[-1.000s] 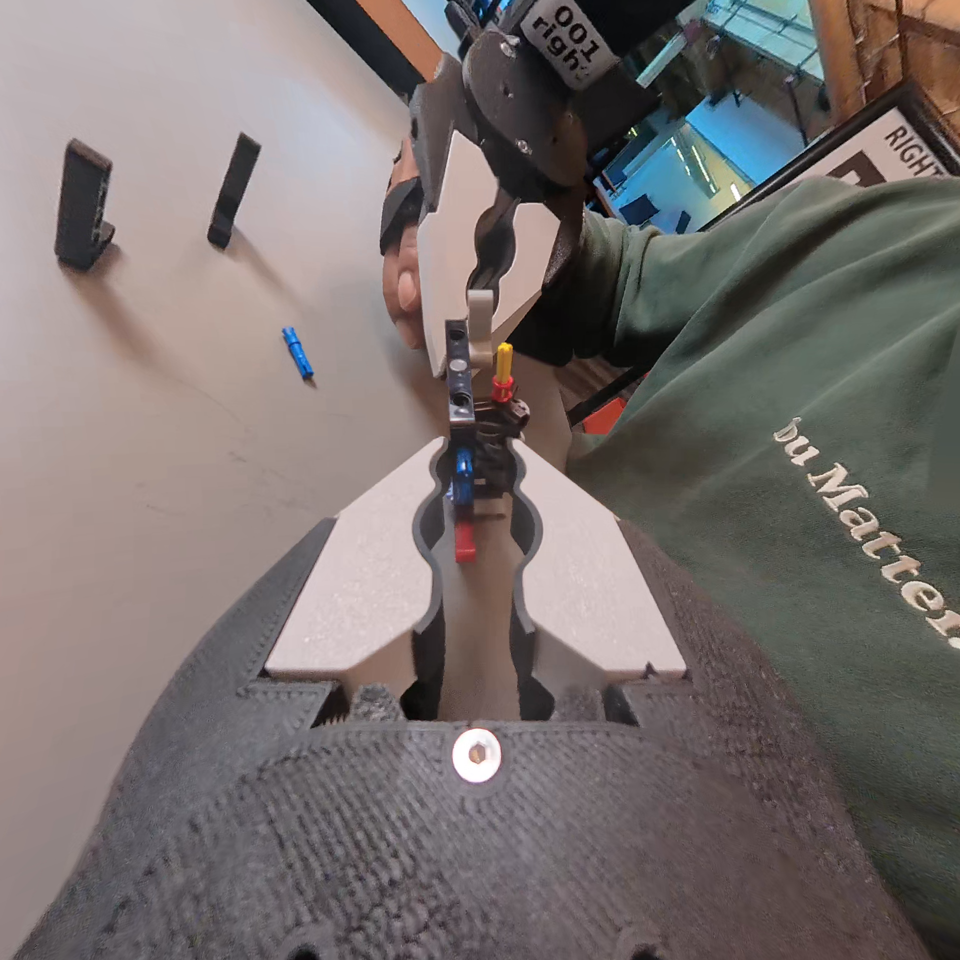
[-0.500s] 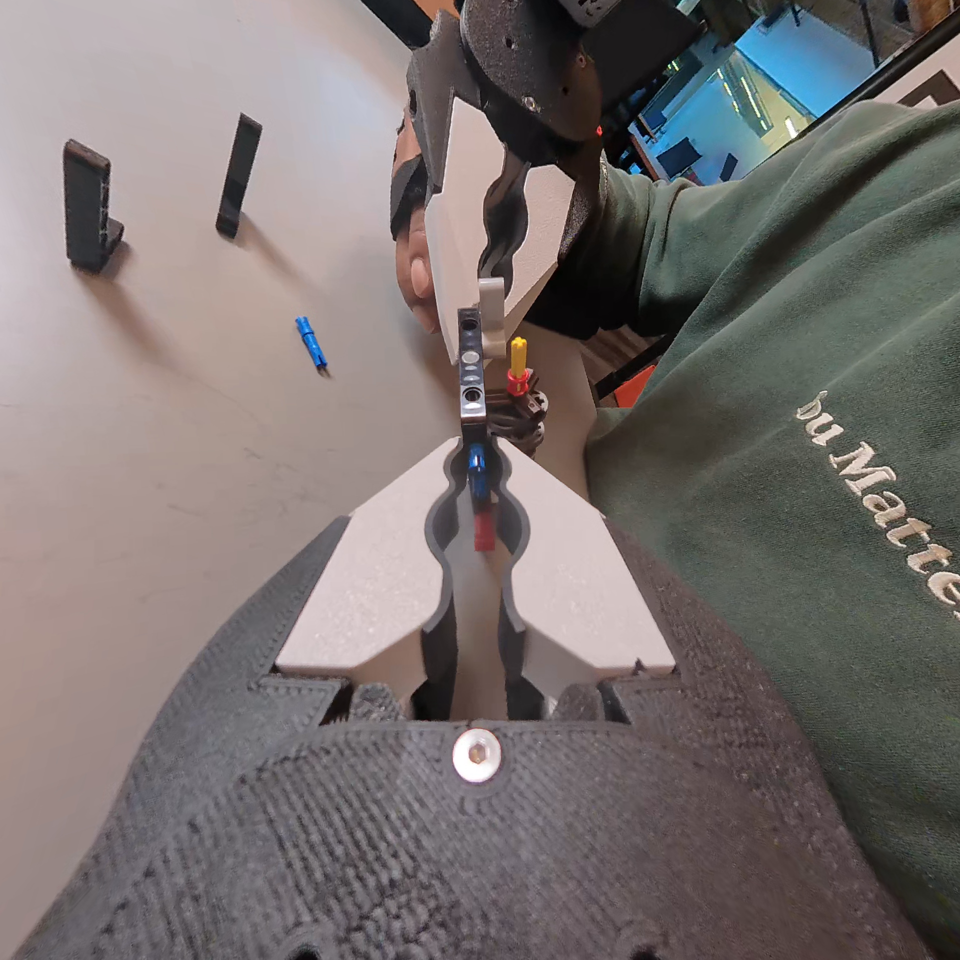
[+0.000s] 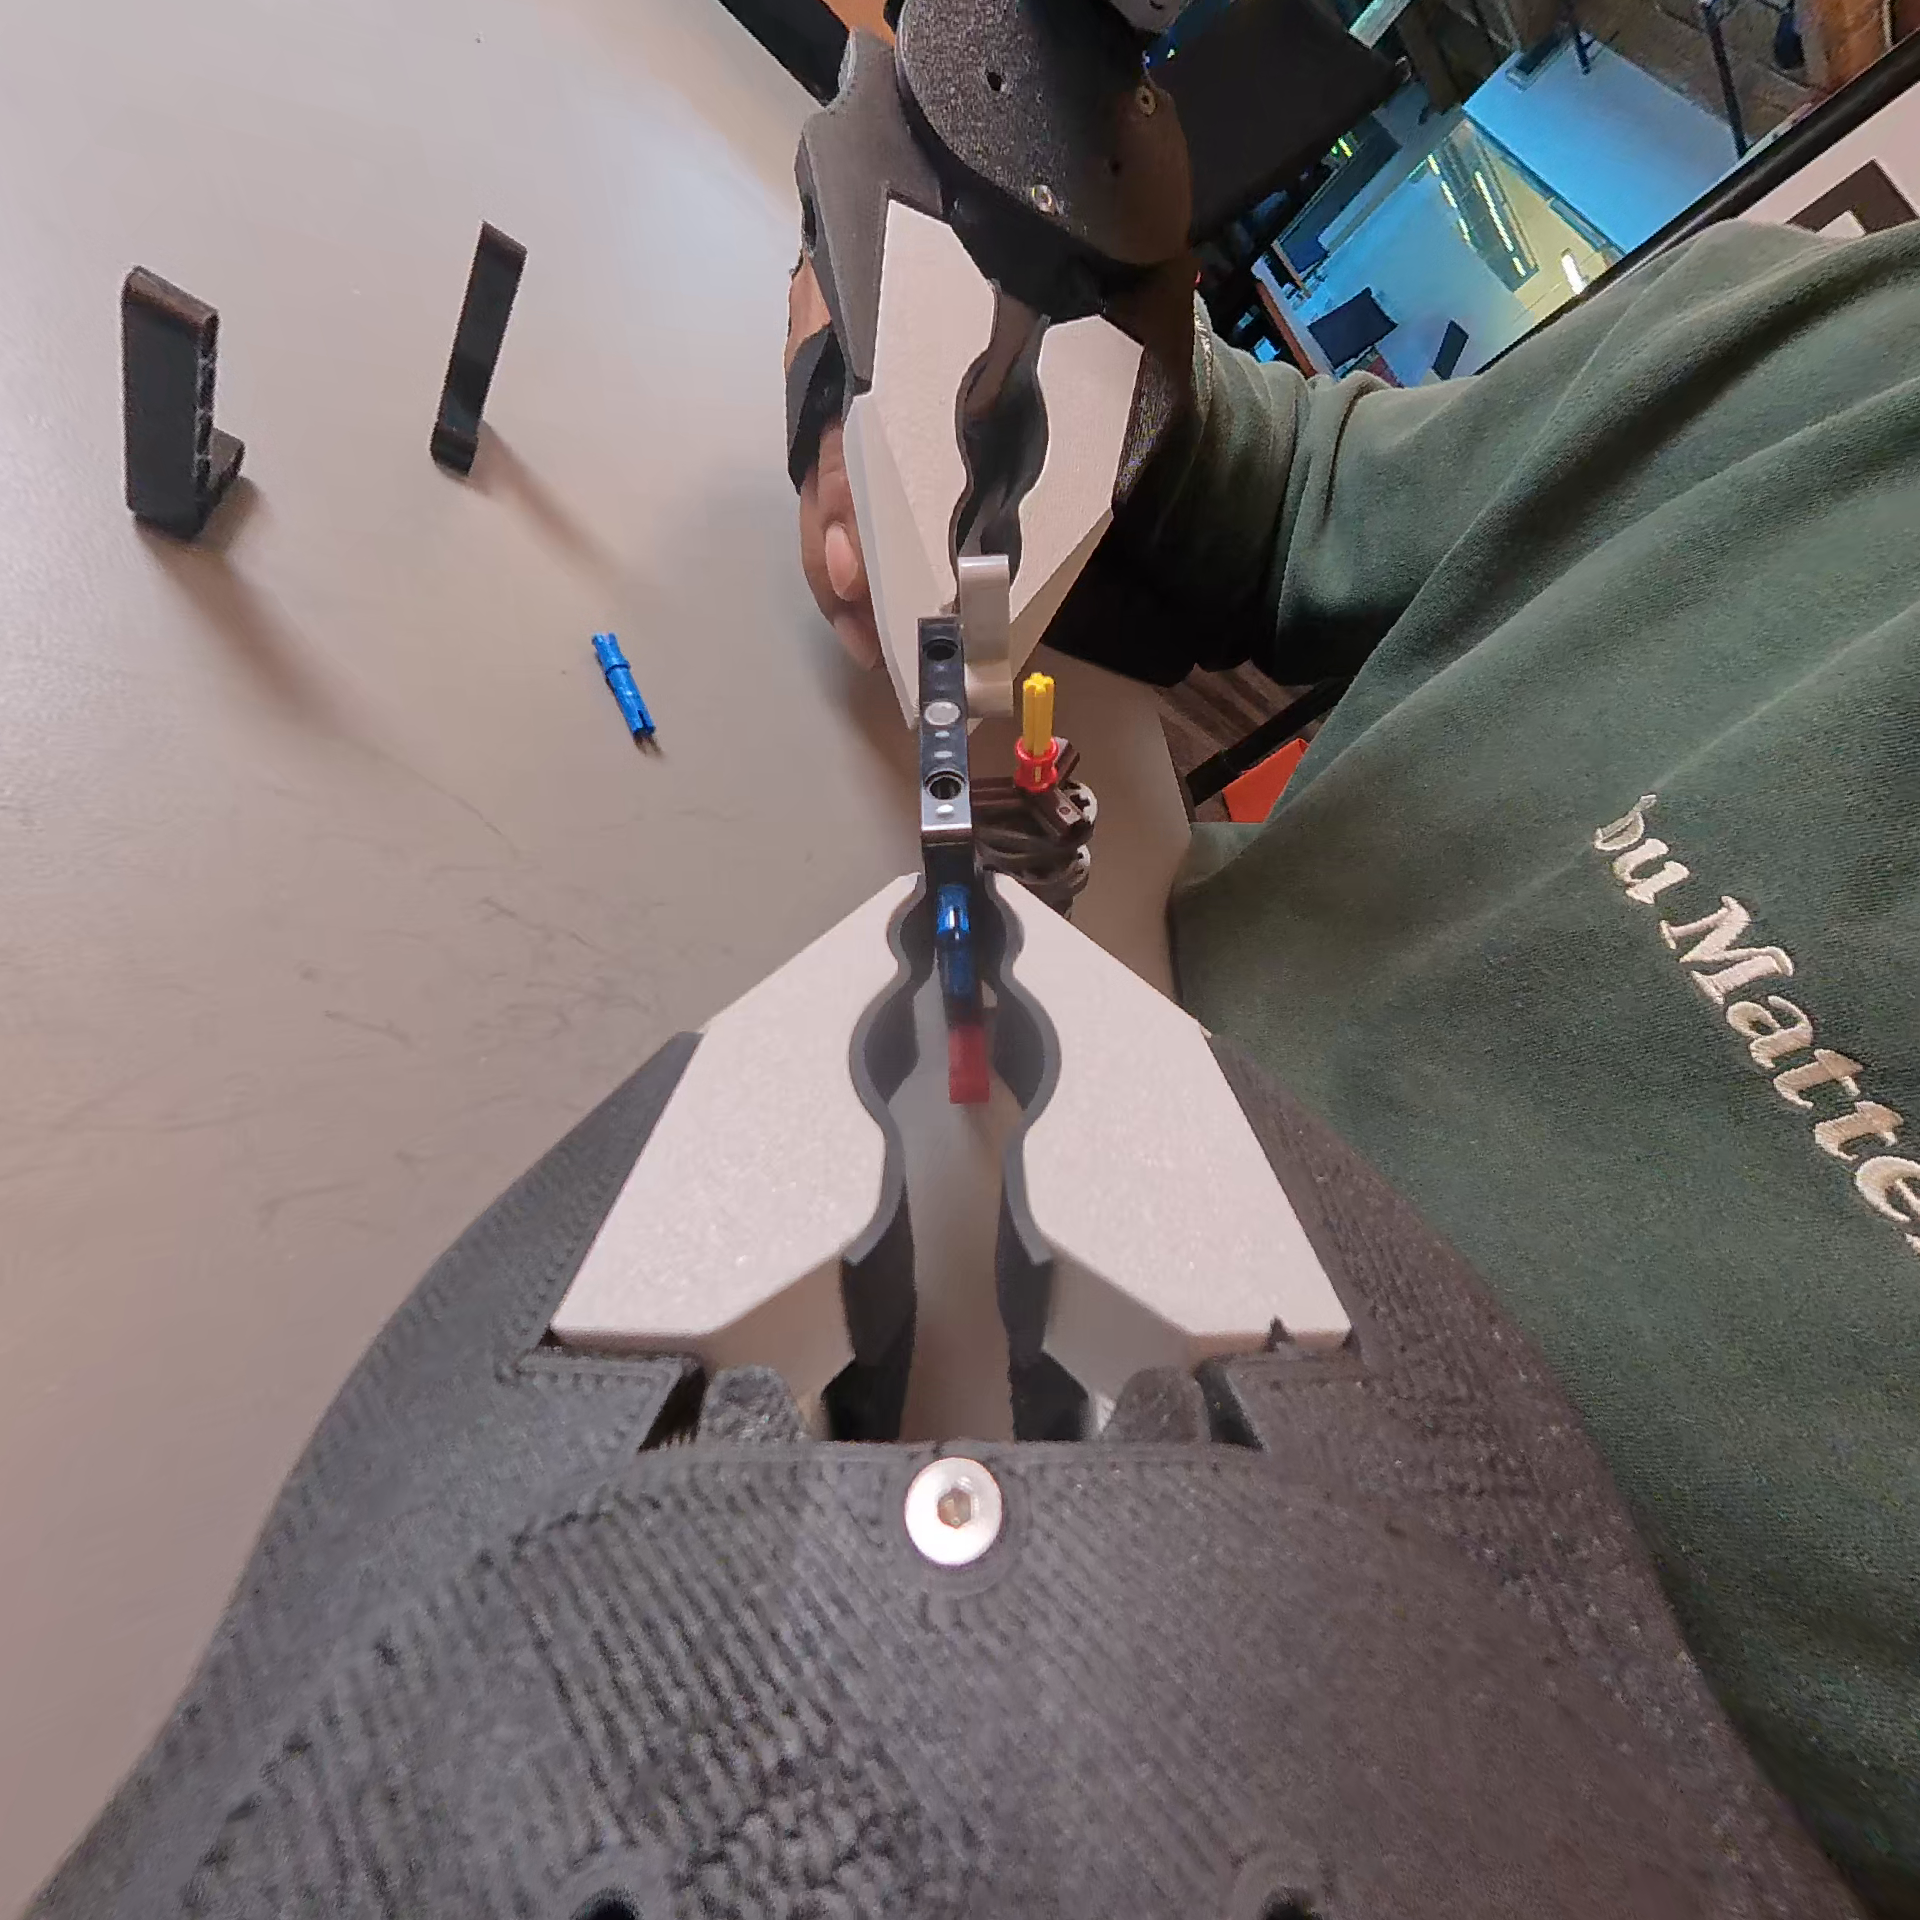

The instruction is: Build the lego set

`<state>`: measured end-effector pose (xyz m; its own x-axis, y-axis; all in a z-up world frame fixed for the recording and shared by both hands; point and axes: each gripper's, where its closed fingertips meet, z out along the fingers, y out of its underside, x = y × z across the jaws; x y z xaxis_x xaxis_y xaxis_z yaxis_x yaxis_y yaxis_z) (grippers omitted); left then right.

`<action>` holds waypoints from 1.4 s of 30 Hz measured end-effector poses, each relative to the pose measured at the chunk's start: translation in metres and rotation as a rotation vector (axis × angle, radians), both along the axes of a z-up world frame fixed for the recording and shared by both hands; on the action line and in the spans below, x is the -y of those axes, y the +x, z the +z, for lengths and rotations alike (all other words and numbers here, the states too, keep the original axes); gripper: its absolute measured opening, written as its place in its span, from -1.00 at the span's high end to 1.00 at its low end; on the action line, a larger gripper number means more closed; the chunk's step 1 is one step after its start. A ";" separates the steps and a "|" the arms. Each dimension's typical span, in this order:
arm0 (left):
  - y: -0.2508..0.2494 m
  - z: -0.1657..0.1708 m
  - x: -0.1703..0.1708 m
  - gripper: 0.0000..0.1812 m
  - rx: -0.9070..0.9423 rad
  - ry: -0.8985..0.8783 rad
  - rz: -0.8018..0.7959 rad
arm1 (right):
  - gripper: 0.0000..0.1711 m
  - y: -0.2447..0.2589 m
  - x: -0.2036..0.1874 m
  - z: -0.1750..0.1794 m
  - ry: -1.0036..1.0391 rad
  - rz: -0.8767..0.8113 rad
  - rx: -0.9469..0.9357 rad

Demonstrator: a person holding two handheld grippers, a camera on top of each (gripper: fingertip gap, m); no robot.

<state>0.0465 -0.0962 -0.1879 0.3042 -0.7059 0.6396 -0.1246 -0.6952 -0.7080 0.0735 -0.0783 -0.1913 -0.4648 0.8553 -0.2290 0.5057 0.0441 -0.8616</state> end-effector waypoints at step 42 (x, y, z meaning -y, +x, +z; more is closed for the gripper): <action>0.000 -0.002 -0.001 0.93 0.044 -0.060 0.003 | 0.96 0.001 0.000 -0.002 -0.021 0.003 -0.003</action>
